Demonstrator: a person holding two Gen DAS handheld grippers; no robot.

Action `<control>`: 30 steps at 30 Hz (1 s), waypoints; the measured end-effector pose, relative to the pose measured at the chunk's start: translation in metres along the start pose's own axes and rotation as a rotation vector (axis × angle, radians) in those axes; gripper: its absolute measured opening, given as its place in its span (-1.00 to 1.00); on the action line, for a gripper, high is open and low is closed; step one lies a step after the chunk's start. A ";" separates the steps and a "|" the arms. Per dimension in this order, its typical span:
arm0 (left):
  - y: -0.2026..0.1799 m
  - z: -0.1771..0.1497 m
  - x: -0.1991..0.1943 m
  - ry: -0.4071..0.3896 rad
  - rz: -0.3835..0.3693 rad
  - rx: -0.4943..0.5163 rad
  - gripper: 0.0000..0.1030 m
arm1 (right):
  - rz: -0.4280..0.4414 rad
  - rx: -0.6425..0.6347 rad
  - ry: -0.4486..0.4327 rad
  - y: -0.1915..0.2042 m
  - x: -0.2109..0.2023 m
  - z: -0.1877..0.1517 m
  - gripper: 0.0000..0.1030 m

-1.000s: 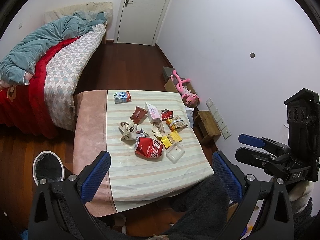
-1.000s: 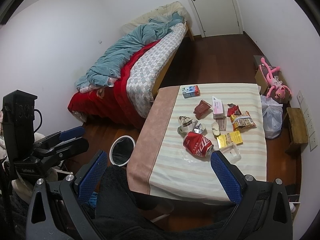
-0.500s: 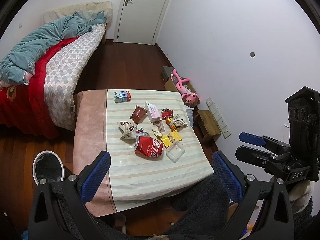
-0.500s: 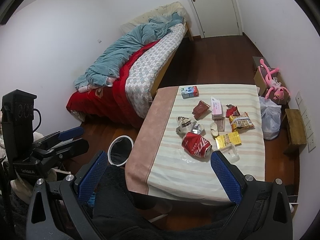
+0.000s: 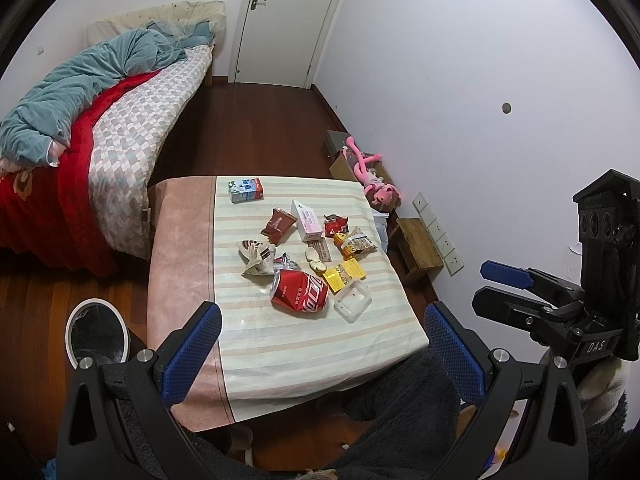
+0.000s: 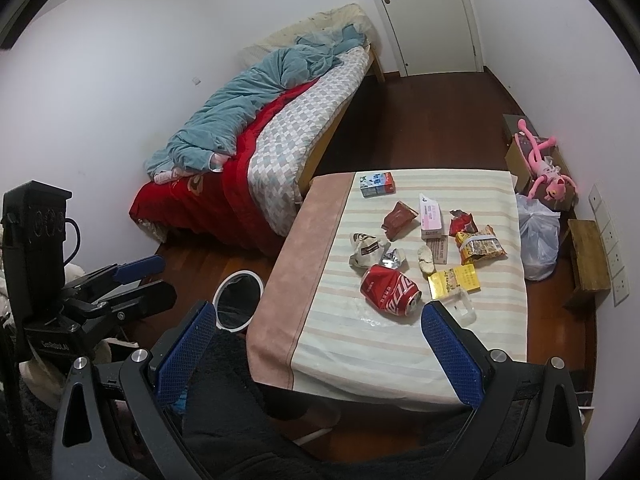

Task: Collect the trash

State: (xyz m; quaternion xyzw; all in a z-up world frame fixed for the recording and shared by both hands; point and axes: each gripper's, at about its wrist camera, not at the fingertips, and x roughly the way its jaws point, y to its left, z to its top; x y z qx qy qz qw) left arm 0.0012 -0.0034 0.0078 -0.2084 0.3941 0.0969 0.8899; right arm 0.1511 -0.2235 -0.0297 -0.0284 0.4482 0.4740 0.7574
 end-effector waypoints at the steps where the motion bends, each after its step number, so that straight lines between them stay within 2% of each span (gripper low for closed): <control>1: 0.000 0.000 0.000 -0.001 0.000 0.001 1.00 | 0.001 0.001 0.001 0.001 0.000 0.000 1.00; 11: 0.008 -0.014 0.002 0.008 -0.006 0.002 1.00 | -0.011 0.001 0.002 0.000 -0.001 0.003 1.00; 21: 0.007 -0.013 0.010 0.026 0.007 -0.004 1.00 | -0.012 -0.004 -0.007 0.003 -0.004 0.009 1.00; 24: 0.007 -0.011 0.024 0.027 0.064 0.000 1.00 | -0.041 0.031 -0.044 -0.003 -0.001 0.010 1.00; 27: 0.017 -0.015 0.053 0.019 0.200 0.002 1.00 | -0.130 0.126 -0.105 -0.024 0.015 0.003 1.00; 30: 0.037 -0.022 0.097 0.058 0.316 -0.027 1.00 | -0.246 0.284 -0.050 -0.063 0.057 -0.010 1.00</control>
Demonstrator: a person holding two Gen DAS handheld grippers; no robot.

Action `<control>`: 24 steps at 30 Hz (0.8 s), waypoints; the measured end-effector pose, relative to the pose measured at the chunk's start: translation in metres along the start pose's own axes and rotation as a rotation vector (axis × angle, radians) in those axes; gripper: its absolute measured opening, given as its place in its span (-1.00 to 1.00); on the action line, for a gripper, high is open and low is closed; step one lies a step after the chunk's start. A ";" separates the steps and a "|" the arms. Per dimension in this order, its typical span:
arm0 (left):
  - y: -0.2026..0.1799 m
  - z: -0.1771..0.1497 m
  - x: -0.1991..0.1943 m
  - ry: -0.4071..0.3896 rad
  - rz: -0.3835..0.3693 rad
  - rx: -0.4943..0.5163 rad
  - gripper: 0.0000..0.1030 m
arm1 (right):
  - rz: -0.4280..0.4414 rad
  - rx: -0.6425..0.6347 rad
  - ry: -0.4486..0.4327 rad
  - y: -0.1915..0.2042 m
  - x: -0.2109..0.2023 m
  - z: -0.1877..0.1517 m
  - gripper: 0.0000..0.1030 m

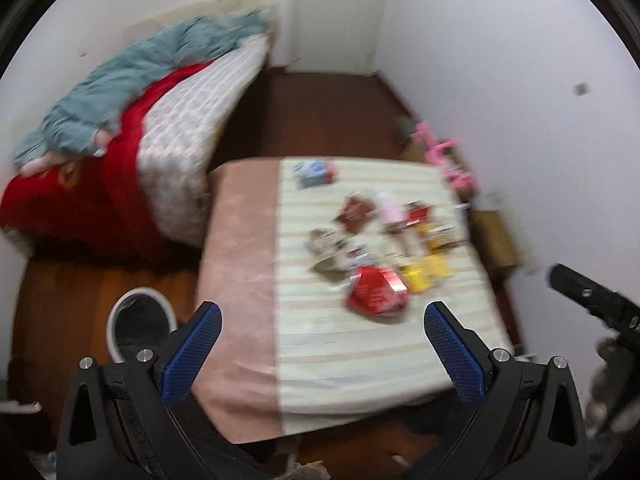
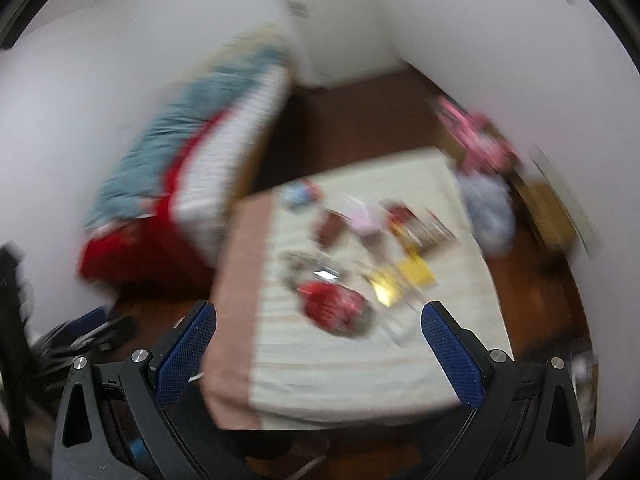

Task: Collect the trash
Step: 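Grasp the red can with the left tool while the right tool grasps the clear plastic tray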

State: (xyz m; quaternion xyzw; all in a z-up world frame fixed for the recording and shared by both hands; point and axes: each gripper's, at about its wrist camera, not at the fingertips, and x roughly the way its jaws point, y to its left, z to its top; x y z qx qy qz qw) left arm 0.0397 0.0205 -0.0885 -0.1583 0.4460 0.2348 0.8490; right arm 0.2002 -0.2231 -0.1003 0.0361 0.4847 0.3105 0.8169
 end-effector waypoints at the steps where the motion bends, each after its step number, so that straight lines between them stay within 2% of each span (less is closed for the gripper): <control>1: 0.004 -0.003 0.025 0.028 0.045 -0.013 1.00 | -0.020 0.054 0.017 -0.012 0.019 -0.002 1.00; 4: 0.015 -0.010 0.084 0.123 0.116 -0.040 1.00 | -0.102 0.207 0.083 -0.048 0.080 -0.010 1.00; 6: 0.020 -0.014 0.113 0.177 0.138 -0.061 1.00 | -0.133 0.290 0.132 -0.067 0.120 -0.015 1.00; 9: 0.028 -0.021 0.155 0.261 0.169 -0.098 1.00 | -0.173 0.363 0.208 -0.089 0.181 -0.022 1.00; 13: 0.034 -0.023 0.196 0.347 0.182 -0.151 1.00 | -0.209 0.441 0.259 -0.109 0.234 -0.028 0.90; 17: 0.032 -0.025 0.217 0.410 0.116 -0.238 1.00 | -0.261 0.456 0.277 -0.116 0.266 -0.027 0.90; 19: 0.025 -0.027 0.224 0.447 0.031 -0.292 1.00 | -0.277 0.425 0.296 -0.115 0.278 -0.026 0.86; 21: 0.014 -0.030 0.233 0.481 -0.045 -0.331 1.00 | -0.308 0.335 0.301 -0.105 0.280 -0.023 0.55; 23: -0.001 -0.031 0.241 0.512 -0.120 -0.352 1.00 | -0.336 0.268 0.319 -0.102 0.278 -0.024 0.35; 24: -0.010 -0.031 0.246 0.525 -0.156 -0.362 0.99 | -0.342 0.254 0.322 -0.105 0.275 -0.024 0.32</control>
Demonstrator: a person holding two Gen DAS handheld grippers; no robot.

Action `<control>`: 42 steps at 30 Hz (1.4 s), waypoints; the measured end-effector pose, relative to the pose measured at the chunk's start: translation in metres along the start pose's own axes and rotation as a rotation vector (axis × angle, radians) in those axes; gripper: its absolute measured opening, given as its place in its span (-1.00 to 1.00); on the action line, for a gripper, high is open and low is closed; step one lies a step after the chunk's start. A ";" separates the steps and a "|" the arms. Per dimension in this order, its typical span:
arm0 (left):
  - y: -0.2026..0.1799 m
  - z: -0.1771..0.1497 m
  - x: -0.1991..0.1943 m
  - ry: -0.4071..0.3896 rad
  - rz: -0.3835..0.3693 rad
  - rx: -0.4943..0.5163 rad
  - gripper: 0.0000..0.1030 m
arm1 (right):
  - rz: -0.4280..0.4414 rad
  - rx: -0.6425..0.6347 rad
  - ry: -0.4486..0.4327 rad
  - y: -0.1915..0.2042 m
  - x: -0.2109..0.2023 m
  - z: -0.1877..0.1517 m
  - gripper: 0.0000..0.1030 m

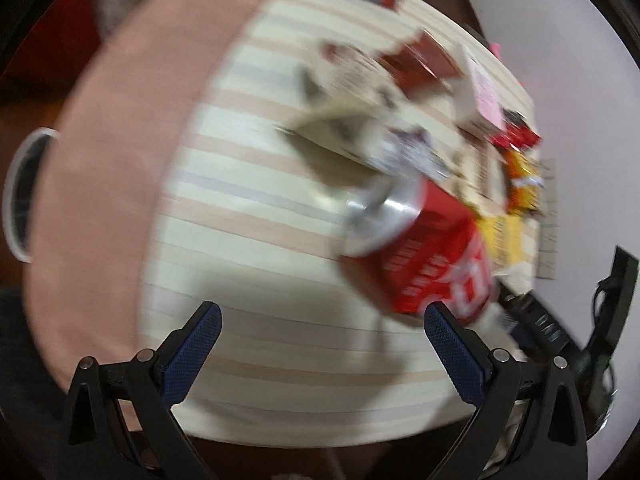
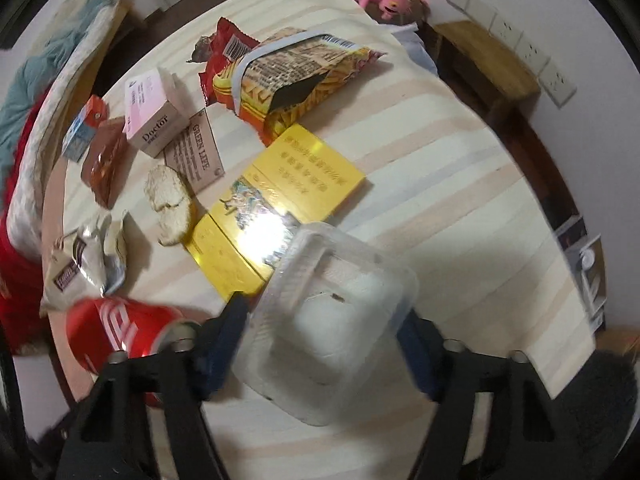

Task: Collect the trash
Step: 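Grasp the red can with the left tool while the right tool grasps the clear plastic tray, then carry can and tray to the white bin and release both into it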

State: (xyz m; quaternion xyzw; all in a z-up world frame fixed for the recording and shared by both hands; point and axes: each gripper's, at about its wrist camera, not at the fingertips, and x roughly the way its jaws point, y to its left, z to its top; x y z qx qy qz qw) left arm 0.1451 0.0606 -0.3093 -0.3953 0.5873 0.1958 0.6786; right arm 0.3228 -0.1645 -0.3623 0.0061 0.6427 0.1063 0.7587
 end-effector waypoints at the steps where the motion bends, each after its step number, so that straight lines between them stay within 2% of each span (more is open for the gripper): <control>1: -0.007 0.001 0.004 0.011 -0.029 -0.006 0.98 | -0.022 -0.005 0.002 -0.002 -0.001 0.000 0.30; 5: -0.029 0.014 0.017 0.015 -0.132 -0.077 0.98 | -0.068 0.009 -0.011 -0.031 -0.012 0.001 0.27; 10: -0.040 0.038 0.033 -0.003 -0.129 -0.173 0.96 | -0.012 0.075 0.032 -0.061 -0.011 0.004 0.30; 11: -0.041 0.043 0.036 -0.010 -0.109 -0.174 0.72 | -0.001 0.085 0.034 -0.062 -0.010 0.005 0.37; 12: -0.043 0.050 0.039 -0.015 -0.081 -0.162 0.65 | 0.008 0.087 0.030 -0.064 -0.013 0.004 0.40; 15: -0.068 0.055 0.040 -0.039 0.021 -0.041 0.64 | 0.000 0.081 0.023 -0.058 -0.013 0.003 0.47; 19: -0.099 0.046 0.043 -0.077 0.217 0.266 0.63 | -0.027 0.043 0.010 -0.056 -0.009 0.008 0.39; 20: -0.103 0.044 0.044 -0.083 0.249 0.325 0.63 | -0.036 0.031 0.001 -0.057 -0.010 0.007 0.25; 21: -0.107 0.041 0.045 -0.075 0.281 0.398 0.63 | -0.046 0.019 -0.008 -0.055 -0.011 0.007 0.25; 23: -0.112 0.041 0.048 -0.068 0.307 0.480 0.65 | -0.031 0.001 -0.007 -0.056 -0.012 0.004 0.24; 27: -0.114 0.053 0.062 -0.037 0.329 0.465 0.64 | -0.011 0.011 0.005 -0.057 -0.012 0.004 0.26; 29: -0.107 0.051 0.071 -0.032 0.317 0.427 0.47 | -0.006 0.023 0.013 -0.060 -0.011 0.006 0.26; 31: -0.107 0.054 0.067 -0.058 0.306 0.404 0.46 | -0.003 0.016 0.012 -0.063 -0.011 0.006 0.24; 36: -0.112 0.042 0.045 -0.136 0.328 0.454 0.46 | 0.001 -0.001 -0.006 -0.065 -0.012 0.002 0.19; 42: -0.113 0.017 -0.006 -0.287 0.340 0.509 0.46 | 0.084 -0.015 -0.048 -0.058 -0.035 -0.015 0.18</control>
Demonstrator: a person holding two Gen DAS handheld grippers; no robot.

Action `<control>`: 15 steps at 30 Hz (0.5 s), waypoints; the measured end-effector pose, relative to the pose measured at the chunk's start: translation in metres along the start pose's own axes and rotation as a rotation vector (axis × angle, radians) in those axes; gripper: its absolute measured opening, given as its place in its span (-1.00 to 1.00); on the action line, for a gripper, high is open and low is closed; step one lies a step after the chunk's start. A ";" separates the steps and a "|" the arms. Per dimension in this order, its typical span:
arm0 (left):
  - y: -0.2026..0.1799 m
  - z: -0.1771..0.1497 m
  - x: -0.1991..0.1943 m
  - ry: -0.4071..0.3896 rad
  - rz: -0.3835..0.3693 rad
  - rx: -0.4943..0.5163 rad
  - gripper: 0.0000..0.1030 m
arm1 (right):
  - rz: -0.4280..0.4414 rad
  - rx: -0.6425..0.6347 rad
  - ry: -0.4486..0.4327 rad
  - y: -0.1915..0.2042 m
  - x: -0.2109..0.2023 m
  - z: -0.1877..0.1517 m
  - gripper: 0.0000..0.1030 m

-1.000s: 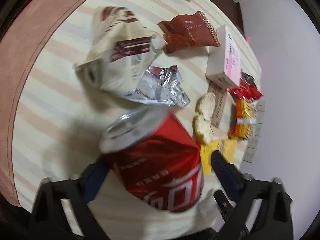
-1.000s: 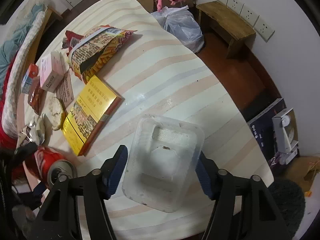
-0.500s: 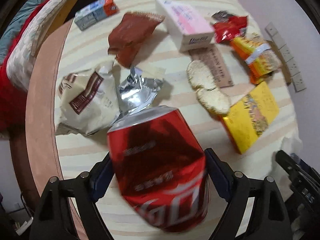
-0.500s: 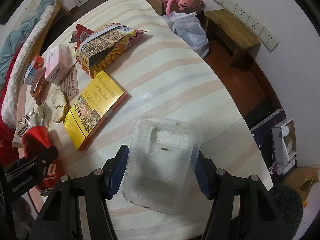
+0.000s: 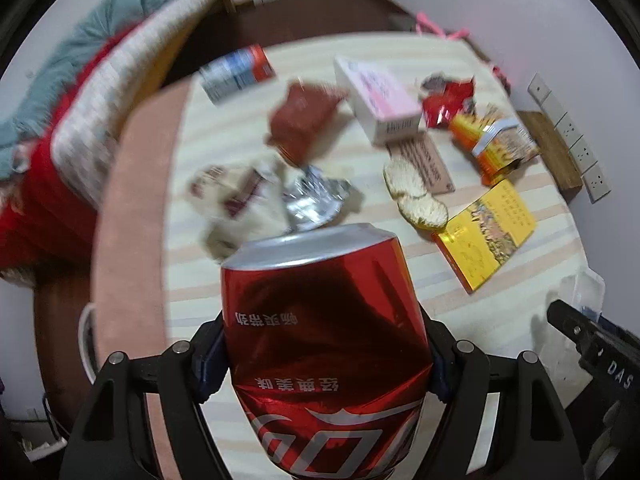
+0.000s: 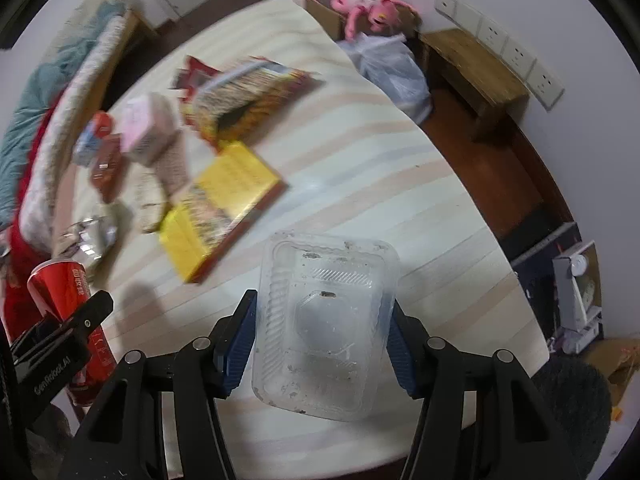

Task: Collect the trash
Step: 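Carry can and tray to the white bin and release both into it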

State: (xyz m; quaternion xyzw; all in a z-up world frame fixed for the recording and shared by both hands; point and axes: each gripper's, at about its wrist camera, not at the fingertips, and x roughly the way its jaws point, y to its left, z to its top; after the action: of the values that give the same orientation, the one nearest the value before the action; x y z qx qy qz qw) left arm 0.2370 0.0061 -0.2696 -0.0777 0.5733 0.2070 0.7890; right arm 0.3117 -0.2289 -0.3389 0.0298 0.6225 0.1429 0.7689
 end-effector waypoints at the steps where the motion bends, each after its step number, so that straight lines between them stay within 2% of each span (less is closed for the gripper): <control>1: 0.004 -0.001 -0.011 -0.026 0.008 0.001 0.46 | 0.021 -0.002 -0.002 0.003 -0.004 -0.003 0.18; 7: 0.053 -0.050 -0.068 -0.141 0.000 -0.064 0.46 | 0.154 -0.064 -0.022 0.046 -0.040 -0.025 0.18; 11: 0.097 -0.069 -0.105 -0.206 0.016 -0.117 0.46 | 0.246 -0.145 -0.038 0.096 -0.065 -0.040 0.18; 15: 0.158 -0.085 -0.131 -0.263 0.050 -0.183 0.46 | 0.315 -0.236 -0.041 0.152 -0.082 -0.056 0.18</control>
State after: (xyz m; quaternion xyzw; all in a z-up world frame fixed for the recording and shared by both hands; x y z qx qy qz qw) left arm 0.0640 0.0866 -0.1564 -0.1071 0.4455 0.2861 0.8416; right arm 0.2145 -0.1122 -0.2393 0.0394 0.5734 0.3331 0.7475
